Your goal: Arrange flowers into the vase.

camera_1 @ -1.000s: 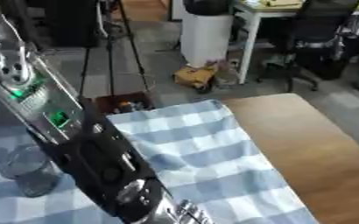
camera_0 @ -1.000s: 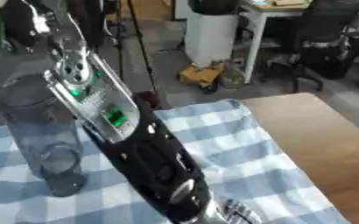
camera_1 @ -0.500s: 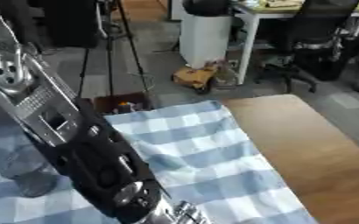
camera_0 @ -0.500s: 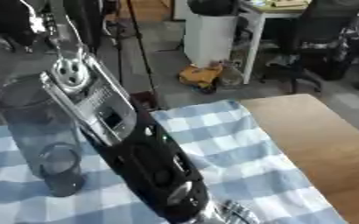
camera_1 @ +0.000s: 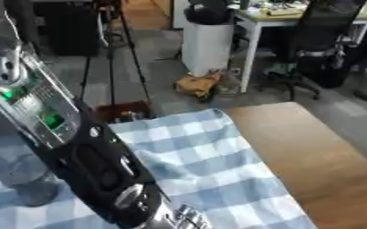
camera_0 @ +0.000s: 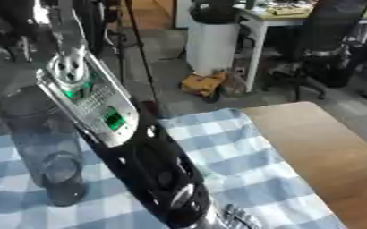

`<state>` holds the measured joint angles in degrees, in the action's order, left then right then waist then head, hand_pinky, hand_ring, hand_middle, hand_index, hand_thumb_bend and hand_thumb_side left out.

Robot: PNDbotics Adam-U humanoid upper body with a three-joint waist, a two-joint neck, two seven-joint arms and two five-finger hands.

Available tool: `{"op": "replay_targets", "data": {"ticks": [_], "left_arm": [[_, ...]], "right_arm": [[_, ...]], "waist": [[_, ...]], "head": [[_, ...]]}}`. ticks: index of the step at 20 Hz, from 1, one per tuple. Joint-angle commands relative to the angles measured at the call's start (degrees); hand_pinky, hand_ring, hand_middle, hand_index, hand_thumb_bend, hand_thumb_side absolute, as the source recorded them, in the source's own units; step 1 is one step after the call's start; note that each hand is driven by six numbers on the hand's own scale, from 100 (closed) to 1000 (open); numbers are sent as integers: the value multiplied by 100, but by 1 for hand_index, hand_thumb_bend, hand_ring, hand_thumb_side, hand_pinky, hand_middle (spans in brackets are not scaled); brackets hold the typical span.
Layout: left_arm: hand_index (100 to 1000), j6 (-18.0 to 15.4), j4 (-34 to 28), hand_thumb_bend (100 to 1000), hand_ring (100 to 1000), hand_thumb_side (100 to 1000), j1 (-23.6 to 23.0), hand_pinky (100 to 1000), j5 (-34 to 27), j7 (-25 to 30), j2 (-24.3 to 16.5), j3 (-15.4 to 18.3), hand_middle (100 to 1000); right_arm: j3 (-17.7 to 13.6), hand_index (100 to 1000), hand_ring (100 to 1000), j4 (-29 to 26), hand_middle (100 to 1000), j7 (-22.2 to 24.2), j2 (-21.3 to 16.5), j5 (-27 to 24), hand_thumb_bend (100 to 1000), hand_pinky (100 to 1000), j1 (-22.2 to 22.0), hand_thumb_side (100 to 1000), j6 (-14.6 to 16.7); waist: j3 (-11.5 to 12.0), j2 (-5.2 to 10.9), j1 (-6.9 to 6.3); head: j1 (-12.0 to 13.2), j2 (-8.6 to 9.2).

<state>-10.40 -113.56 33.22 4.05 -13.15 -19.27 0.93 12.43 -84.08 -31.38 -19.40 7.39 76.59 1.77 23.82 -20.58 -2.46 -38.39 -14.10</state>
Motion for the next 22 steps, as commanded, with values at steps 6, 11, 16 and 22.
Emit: {"op": "replay_targets", "data": {"ticks": [6,11,16,22], "left_arm": [[1000,-20,-104,100,989,1000,39,696,-28,38,-70,29,970],[1000,-28,-104,100,988,1000,44,697,-44,48,-70,30,970],[1000,-39,-104,100,988,1000,53,698,-53,60,-69,26,969],[1000,-51,-104,100,987,1000,40,699,-61,63,-69,31,965]], "right_arm": [[-14,100,100,-387,100,-149,-64,-751,100,100,74,312,-68],[-13,100,100,-401,100,-330,-86,-940,100,100,56,276,-298],[-32,100,100,-332,100,-656,-94,-966,100,100,52,253,-699],[6,100,100,-332,100,-1045,-122,-678,100,100,44,229,-1369]], "waist": [[30,201,-26],[28,217,-26],[24,258,0],[27,321,40]], "head": [[30,-42],[12,-109],[11,-145],[3,-170]]}}
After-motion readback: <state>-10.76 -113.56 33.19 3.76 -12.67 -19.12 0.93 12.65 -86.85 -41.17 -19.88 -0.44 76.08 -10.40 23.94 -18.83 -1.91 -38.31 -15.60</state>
